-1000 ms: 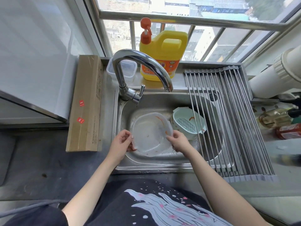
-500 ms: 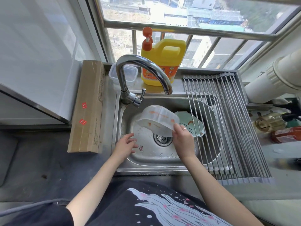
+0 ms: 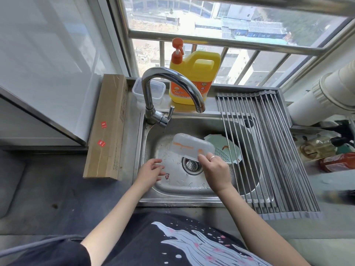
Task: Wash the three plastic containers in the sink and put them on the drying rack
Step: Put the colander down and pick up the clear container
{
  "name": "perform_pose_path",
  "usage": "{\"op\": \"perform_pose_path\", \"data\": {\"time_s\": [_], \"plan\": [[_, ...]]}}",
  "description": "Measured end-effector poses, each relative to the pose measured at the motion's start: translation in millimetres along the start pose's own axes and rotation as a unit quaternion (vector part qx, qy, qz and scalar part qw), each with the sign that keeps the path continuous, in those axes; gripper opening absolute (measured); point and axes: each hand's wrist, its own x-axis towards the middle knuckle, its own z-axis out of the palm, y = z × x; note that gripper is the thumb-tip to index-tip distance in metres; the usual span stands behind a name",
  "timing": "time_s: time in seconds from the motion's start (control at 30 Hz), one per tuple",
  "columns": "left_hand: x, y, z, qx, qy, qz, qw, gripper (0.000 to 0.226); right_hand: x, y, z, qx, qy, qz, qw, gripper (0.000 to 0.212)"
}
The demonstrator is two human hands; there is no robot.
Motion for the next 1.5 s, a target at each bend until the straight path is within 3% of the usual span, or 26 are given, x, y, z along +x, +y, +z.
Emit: {"op": "perform_pose_path", "data": {"time_s": [0.07,0.13,0.17,0.23,0.3,0.43,0.57,0.73,1.0,1.23,1.37,1.5], "plan": [[-1,0,0,0.003,-0.001,0.003,1.000,0.026,3,-2,1,0.024,-0.037,0.038,0.998,0.036],[-1,0,0,0.001,0.000,0.002,1.000,0.024,11,-5,0,0.102,-0.091,0.171,0.976,0.024],[-2,1,1,-0.003,0.001,-0.001,1.000,0.021,14,-5,0,0.163,-0.118,0.249,0.948,0.017],[-3,2,2,-0.001,-0.004,-0.017,1.000,0.020,19,-4,0,0.290,-0.138,0.378,0.868,0.023],[-4,4,3,0.013,-0.017,-0.045,0.999,0.028,22,-2,-1,0.388,-0.152,0.455,0.787,0.029],[-9,11,6,0.030,-0.049,-0.104,0.993,0.042,22,0,-5,0.468,-0.214,0.506,0.692,0.020],[-10,16,11,0.029,-0.021,-0.088,0.995,0.033,23,2,-6,0.498,-0.257,0.506,0.656,0.019],[2,30,14,0.009,0.037,-0.031,0.999,0.030,35,18,-14,0.495,-0.303,0.491,0.650,0.017],[26,56,23,0.004,0.022,0.052,0.998,0.016,56,48,-31,0.498,-0.298,0.406,0.706,0.019],[37,70,24,0.047,-0.006,0.098,0.994,0.016,60,60,-37,0.525,-0.278,0.358,0.721,0.009],[39,81,27,0.057,0.000,0.119,0.991,0.030,75,69,-47,0.472,-0.305,0.358,0.746,0.037],[43,97,25,0.037,-0.015,0.118,0.992,0.023,110,89,-56,0.361,-0.272,0.372,0.810,0.056]]}}
